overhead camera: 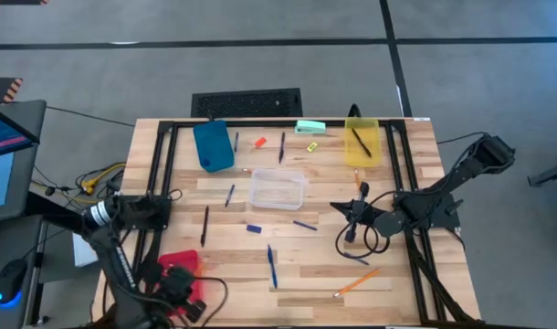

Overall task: Sort crayons/erasers/pens/pencils in bins
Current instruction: Put the bottom left yellow pencil into the red bin

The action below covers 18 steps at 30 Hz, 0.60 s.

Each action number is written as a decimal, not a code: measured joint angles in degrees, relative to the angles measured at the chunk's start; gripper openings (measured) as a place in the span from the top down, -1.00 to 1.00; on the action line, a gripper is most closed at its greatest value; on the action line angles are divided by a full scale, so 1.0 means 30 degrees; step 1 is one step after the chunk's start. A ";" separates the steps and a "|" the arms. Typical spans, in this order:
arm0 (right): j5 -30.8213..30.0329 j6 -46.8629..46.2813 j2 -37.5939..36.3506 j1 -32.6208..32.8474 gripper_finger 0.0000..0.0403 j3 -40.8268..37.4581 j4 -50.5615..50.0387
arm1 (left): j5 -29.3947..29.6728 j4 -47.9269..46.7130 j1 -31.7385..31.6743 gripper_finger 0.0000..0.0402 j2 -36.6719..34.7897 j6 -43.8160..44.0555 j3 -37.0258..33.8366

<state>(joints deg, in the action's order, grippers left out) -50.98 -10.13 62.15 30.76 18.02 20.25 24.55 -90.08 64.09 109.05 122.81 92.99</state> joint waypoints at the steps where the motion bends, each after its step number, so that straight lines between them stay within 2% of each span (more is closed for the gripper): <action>1: 0.0000 0.0000 0.0000 0.0000 0.99 0.0000 0.0000 | -0.0046 0.0008 0.0248 0.99 -0.0105 0.0588 -0.0408; 4: -0.0008 0.0000 0.0000 0.0000 0.99 0.0000 0.0000 | -0.1023 -0.0002 0.0509 0.99 -0.0226 0.0956 -0.1318; 13: -0.0037 -0.0007 0.0000 0.0000 0.99 0.0000 -0.0007 | -0.0729 0.0324 0.0315 0.99 -0.0196 0.0979 -0.3135; 18: -0.0037 -0.0015 0.0000 0.0000 0.99 0.0000 0.0000 | -0.1082 0.1849 0.0176 0.99 -0.0182 0.1074 -0.4277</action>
<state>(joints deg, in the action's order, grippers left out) -51.09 -10.17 62.15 30.76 18.02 20.25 21.31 -84.54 64.62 108.51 126.03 80.15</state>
